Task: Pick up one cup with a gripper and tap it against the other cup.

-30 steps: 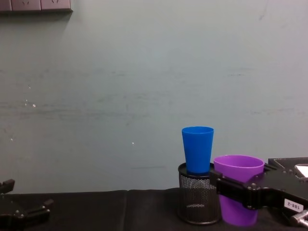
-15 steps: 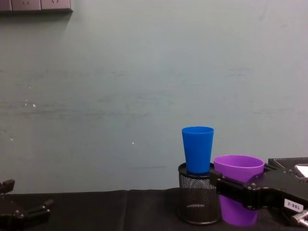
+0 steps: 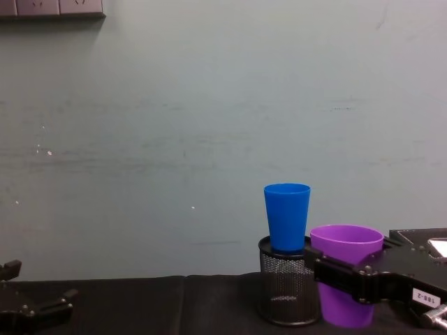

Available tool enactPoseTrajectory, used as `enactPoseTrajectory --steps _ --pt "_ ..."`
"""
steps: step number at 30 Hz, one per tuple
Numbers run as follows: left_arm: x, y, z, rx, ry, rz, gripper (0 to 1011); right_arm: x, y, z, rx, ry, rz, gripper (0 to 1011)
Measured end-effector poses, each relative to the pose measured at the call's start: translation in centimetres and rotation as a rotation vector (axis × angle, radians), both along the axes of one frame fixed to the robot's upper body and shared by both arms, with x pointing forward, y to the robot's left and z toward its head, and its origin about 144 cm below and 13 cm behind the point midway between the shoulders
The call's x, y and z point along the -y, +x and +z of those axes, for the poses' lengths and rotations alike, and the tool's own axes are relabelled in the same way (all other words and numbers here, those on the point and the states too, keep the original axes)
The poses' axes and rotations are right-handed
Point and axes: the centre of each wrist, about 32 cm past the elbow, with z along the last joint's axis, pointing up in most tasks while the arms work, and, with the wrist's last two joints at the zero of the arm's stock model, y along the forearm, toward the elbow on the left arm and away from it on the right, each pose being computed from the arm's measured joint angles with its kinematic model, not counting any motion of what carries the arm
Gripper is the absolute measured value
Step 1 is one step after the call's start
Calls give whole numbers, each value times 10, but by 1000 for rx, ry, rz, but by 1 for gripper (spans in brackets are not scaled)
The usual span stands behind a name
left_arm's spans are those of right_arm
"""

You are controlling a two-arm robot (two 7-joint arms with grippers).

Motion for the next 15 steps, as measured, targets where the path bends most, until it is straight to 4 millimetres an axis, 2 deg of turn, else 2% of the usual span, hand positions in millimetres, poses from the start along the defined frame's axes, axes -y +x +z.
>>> enactPoseTrajectory --steps 15 --pt "0 0 0 0 0 0 1000 0 0 0 0 0 0 724"
